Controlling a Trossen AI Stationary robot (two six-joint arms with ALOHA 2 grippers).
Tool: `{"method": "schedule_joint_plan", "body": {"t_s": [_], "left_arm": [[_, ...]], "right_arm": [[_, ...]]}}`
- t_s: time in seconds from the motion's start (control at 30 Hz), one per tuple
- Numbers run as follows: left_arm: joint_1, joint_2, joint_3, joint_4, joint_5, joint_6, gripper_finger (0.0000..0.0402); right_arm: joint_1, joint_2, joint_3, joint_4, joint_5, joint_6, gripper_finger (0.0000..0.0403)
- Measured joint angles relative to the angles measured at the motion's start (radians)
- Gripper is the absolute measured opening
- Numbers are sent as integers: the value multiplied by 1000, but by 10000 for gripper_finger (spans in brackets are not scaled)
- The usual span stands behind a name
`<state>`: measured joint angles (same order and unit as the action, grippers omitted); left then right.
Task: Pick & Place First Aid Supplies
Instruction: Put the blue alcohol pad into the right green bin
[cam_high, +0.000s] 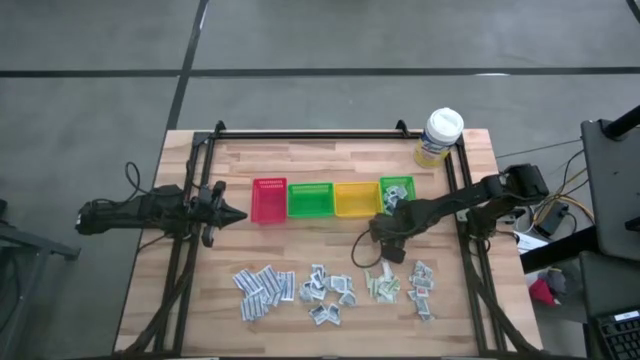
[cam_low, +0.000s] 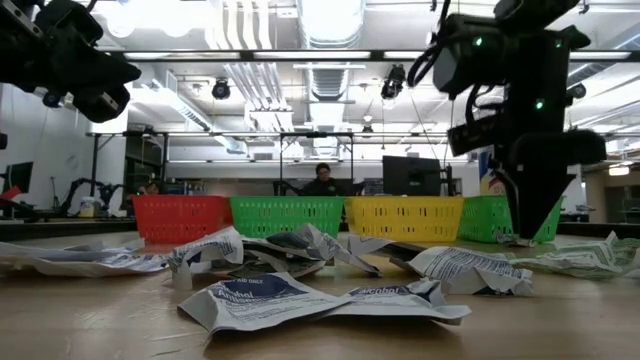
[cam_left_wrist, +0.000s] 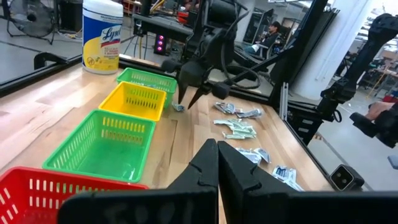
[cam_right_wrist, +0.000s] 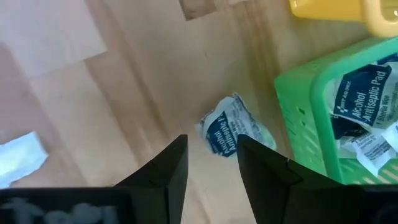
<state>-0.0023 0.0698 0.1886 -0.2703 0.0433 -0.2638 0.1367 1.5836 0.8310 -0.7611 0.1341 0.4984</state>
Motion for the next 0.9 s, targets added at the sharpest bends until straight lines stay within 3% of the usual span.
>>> {"method": "schedule_joint_plan", "body": {"t_s": [0.37,0.9], "left_arm": [[0,0,0,0,0,0,0],[0,0,0,0,0,-6,0]], "right_arm": [[-13,72,5,22,-29,0,116],[-14,73,14,29,-133,19,27]]}}
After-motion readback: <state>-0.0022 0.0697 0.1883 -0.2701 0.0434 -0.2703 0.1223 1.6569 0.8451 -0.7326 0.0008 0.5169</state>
